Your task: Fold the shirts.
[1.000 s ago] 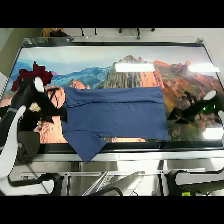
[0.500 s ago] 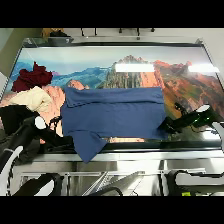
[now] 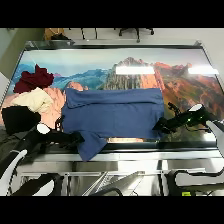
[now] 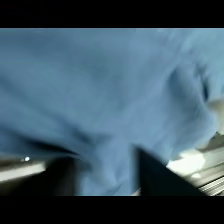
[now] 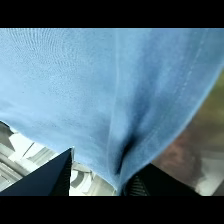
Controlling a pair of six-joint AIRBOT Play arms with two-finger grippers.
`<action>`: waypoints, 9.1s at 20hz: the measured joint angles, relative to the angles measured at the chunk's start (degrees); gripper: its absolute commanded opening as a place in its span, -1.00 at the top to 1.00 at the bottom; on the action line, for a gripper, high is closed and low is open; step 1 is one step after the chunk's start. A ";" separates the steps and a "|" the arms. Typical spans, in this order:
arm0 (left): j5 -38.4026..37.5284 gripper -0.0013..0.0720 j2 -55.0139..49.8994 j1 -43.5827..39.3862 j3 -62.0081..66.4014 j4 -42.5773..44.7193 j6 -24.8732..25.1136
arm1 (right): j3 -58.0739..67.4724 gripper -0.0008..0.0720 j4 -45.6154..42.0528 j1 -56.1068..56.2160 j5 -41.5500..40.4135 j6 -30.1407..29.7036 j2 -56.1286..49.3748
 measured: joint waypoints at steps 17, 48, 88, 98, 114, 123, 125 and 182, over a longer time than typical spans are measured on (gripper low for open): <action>-14.86 0.92 5.38 -0.09 17.05 10.58 0.81 | 0.15 0.94 -0.48 -5.38 3.96 0.24 5.57; -13.51 -0.92 -38.88 -3.61 78.40 18.60 3.48 | 27.65 -0.55 -0.61 3.74 -20.13 -5.38 -9.86; -14.49 -0.65 -49.24 0.26 87.89 22.53 0.55 | 30.82 -0.35 18.21 0.09 -12.70 -11.17 -19.47; -23.61 0.91 -50.03 -0.39 88.65 18.36 4.11 | 30.82 -0.34 18.36 0.09 -12.63 -11.17 -19.47; -33.88 -0.31 -43.67 -2.45 76.94 21.55 0.87 | 30.82 -0.35 18.25 0.09 -10.56 -11.17 -19.47; -36.92 -0.83 -43.65 -0.33 86.99 22.60 -3.21 | 30.82 0.84 18.32 0.09 -9.33 -11.17 -19.47; -36.98 0.54 -43.63 -0.22 88.70 20.59 -3.61 | 30.82 0.94 18.34 0.09 -8.81 -11.17 -19.47; -18.80 0.92 -8.70 3.63 74.86 -0.09 -2.43 | 39.82 -0.41 8.17 7.17 -7.32 4.90 -16.83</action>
